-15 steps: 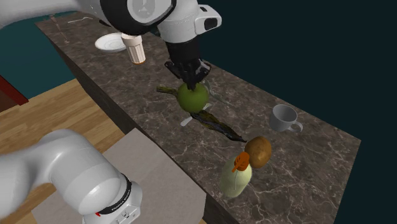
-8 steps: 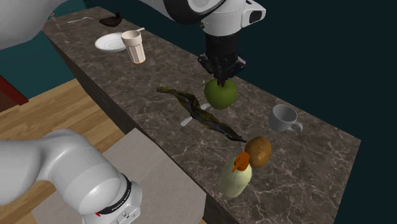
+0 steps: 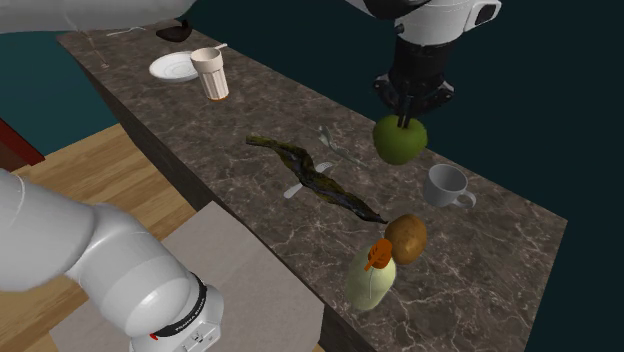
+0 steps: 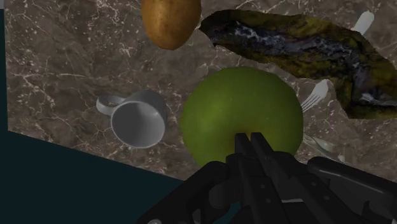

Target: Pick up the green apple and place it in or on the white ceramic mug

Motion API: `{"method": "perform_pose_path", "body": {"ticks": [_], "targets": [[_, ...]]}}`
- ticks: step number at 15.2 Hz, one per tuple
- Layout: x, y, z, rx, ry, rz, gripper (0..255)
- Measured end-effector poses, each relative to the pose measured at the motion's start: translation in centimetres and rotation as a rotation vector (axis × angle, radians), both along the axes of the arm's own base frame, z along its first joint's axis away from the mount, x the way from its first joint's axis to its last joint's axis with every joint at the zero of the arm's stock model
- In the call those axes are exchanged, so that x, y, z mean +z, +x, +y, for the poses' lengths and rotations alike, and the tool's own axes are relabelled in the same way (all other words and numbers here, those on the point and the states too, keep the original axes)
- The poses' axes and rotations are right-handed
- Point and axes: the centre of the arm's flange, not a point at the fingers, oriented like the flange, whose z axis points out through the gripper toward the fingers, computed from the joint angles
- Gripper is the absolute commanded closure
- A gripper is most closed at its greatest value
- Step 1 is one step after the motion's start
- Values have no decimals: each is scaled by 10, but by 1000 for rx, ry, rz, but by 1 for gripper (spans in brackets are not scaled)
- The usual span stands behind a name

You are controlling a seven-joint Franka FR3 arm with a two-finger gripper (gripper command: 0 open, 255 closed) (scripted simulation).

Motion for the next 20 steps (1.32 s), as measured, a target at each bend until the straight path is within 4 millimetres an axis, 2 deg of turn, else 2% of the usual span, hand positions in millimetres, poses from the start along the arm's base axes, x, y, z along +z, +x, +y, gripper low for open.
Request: {"method": "perform_pose_path", "body": {"ticks": [14,20], "targets": [[26,123,-134,-2,-3,0,255],[0,128,-141,1,-1,0,255]]}}
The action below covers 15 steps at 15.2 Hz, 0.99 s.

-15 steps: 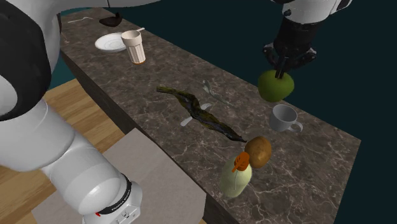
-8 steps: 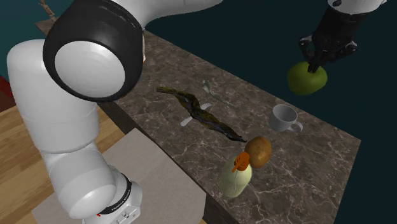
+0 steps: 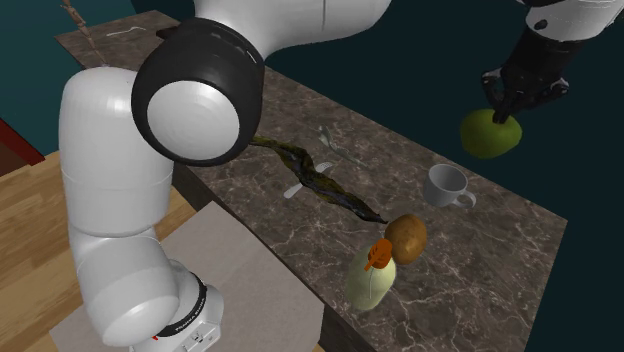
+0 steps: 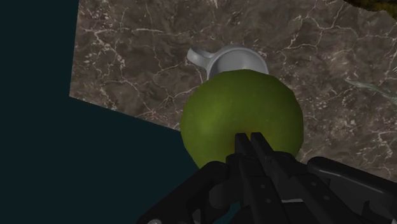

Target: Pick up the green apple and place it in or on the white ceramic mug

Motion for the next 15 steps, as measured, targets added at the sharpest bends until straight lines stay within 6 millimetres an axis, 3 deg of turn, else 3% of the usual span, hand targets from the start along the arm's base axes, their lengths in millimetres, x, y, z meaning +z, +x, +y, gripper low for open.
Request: {"method": "perform_pose_path", "body": {"ticks": [15], "targets": [[-80,0,-1,0,0,0,255]]}}
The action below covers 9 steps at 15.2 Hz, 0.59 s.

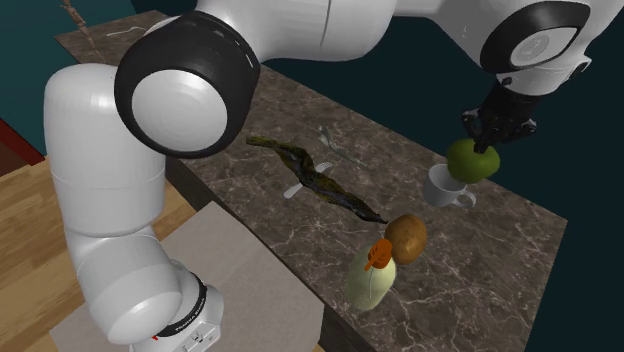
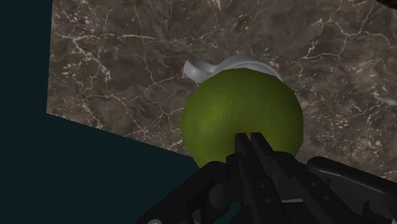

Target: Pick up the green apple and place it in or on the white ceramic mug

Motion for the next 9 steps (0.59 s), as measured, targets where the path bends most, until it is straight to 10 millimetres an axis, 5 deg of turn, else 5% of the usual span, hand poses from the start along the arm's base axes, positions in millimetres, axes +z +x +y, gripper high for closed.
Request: {"method": "perform_pose_path", "body": {"ticks": [9], "targets": [[-24,0,1,0,0,0,255]]}}
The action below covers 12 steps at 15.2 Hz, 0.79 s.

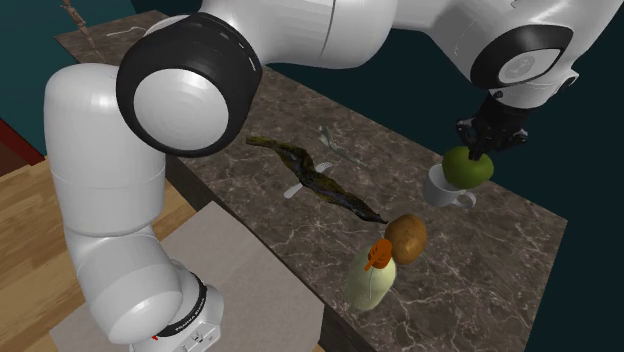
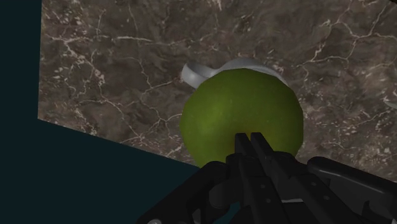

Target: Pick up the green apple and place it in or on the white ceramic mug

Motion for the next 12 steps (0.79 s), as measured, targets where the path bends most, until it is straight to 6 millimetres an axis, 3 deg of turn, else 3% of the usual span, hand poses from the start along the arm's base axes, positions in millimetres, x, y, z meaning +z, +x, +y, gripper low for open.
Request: {"method": "perform_pose_path", "body": {"ticks": [1,2,8,12], "targets": [[0,0,0,0,0,0,255],[0,0,0,0,0,0,0],[0,0,0,0,0,0,0],[39,-7,0,0,-1,-2,0]]}}
